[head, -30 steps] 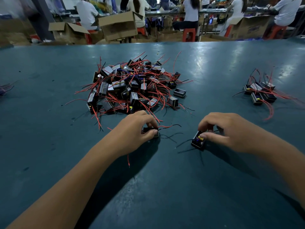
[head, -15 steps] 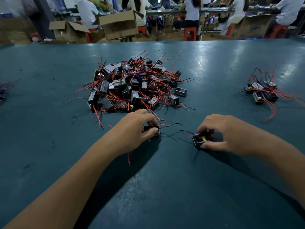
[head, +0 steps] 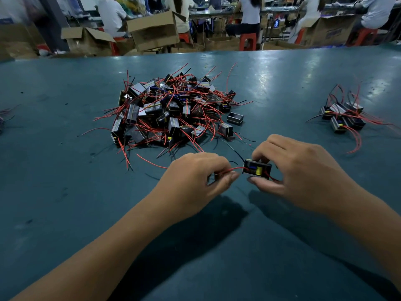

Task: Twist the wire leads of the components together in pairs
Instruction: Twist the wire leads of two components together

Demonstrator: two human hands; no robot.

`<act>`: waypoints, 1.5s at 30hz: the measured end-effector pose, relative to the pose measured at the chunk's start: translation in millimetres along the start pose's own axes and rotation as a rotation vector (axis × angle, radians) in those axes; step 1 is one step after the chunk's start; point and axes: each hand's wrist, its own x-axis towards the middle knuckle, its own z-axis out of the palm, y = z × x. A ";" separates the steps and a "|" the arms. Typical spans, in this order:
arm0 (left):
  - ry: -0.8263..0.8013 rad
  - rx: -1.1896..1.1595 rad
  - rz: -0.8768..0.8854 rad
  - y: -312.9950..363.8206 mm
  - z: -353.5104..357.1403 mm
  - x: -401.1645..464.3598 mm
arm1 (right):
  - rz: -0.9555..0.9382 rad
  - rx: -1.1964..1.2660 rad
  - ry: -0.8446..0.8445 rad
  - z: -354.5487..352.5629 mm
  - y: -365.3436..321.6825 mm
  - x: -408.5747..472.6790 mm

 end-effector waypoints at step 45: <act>-0.140 0.063 -0.179 -52.7 -7.8 4.5 | 0.209 -0.048 -0.475 11.3 34.9 -5.7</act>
